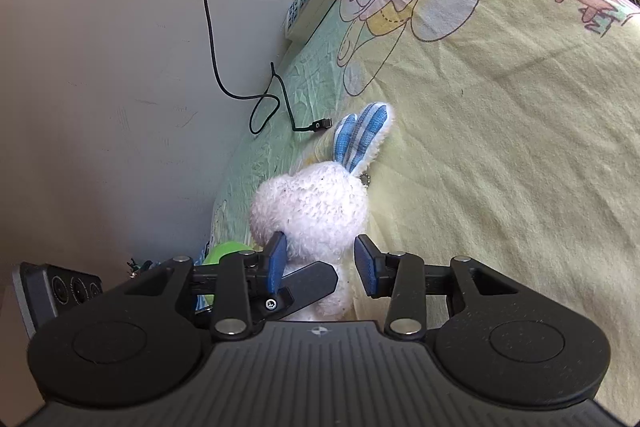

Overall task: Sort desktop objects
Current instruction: 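Close the right gripper on the bow-tie bunny while the left gripper pinches it, then lift and carry the bow-tie bunny with both grippers toward the red box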

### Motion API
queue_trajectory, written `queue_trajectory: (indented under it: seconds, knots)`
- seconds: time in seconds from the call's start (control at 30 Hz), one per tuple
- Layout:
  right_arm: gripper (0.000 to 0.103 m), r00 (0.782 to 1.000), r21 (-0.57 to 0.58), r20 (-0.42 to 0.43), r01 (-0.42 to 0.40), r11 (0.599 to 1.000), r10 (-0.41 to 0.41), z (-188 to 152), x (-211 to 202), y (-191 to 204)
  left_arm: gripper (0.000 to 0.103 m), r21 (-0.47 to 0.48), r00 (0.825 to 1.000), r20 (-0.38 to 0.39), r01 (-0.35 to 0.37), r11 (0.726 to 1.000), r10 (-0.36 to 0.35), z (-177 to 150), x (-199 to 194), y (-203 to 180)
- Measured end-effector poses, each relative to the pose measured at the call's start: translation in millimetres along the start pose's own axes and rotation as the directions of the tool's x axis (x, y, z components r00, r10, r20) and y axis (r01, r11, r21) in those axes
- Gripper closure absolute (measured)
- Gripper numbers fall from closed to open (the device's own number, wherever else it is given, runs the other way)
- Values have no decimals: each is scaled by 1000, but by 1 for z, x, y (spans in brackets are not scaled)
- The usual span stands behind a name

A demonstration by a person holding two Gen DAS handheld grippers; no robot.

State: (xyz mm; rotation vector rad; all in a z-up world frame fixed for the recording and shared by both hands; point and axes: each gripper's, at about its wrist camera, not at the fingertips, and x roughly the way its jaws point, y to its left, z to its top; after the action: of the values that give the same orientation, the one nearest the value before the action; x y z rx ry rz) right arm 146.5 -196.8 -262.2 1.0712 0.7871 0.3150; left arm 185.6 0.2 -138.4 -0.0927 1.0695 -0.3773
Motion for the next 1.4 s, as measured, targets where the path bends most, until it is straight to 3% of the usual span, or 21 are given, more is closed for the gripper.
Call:
queue_trajectory:
  seconds: [0.2,0.37,0.5,0.57,0.97,1.27,1.4]
  knots:
    - [58,998,67,-28,-57,996,59,4,3,-13,18,-57,998,-14,55,997,-56,1,9,8]
    - [63,995,93,-49,-86,992,91,6,4,-18,20,-54,998,-6,60,997,-60,-1,12,3]
    - [64,993,93,-80,-77,993,85,3,4,-17,33,-56,997,-21,74,996,-75,-4,9,0]
    - [65,992,96,-96,-74,993,83,1,1,-17,35,-30,998,-21,60,998,-60,-7,4,-6]
    - [69,984,-102,-174,12,995,-29,-32,-50,10,35,40,994,-54,99,994,-97,-54,-32,-36]
    - [73,977,-326,-177,54,944,-117,-81,-75,48,35,113,989,-100,122,986,-111,-116,-66,-54]
    - [74,971,-317,-207,51,947,-122,-100,-79,51,35,129,988,-111,124,984,-110,-137,-79,-51]
